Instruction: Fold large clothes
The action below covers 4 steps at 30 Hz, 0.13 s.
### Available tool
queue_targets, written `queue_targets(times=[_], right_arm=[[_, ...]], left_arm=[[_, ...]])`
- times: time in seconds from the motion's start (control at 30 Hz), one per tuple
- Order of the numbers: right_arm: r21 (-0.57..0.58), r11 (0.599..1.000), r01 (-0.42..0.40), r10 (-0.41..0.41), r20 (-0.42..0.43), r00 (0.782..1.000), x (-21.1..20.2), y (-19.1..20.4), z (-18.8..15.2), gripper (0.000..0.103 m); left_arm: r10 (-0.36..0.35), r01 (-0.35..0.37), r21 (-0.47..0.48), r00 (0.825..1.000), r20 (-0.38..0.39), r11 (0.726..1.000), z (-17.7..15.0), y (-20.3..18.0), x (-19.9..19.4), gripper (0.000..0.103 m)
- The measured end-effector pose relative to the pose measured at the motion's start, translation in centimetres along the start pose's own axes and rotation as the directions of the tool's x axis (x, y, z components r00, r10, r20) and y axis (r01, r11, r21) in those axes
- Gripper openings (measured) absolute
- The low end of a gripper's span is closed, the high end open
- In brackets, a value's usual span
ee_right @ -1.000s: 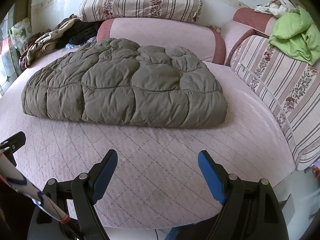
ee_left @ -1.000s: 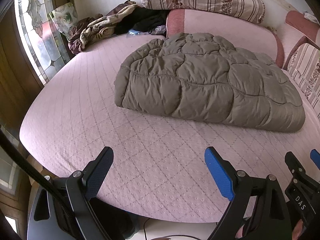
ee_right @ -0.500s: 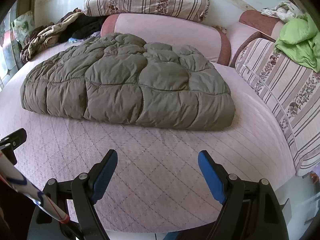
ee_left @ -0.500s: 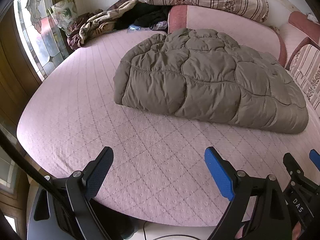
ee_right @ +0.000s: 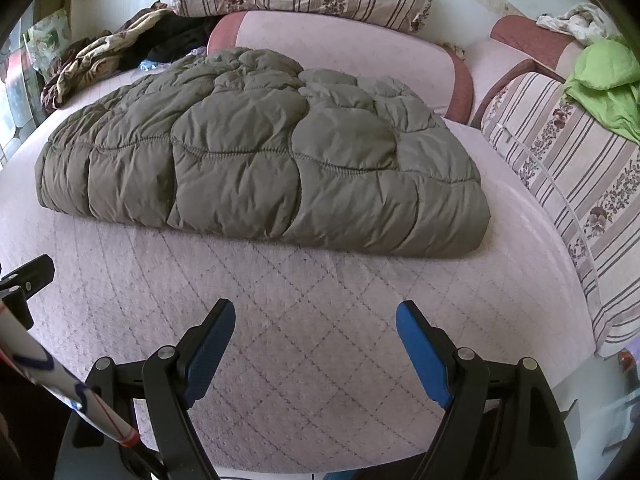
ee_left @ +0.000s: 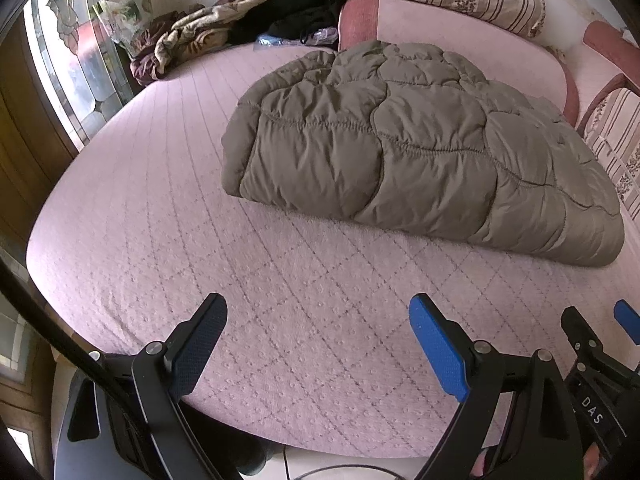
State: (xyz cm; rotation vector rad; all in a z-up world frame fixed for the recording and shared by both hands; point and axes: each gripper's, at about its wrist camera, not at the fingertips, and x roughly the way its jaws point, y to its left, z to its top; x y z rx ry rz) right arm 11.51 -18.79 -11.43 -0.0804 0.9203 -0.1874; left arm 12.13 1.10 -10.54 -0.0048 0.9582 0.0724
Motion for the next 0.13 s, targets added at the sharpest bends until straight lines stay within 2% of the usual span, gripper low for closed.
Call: queue_targets(times=[0.13], right_arm=[[0.009, 1.0, 0.001, 0.0, -0.006, 1.0, 0.11, -0.34, -0.09, 0.086]], left_arm=[[0.007, -0.007, 0.004, 1.0, -0.012, 1.0, -0.05, -0.1, 0.18, 0.092]])
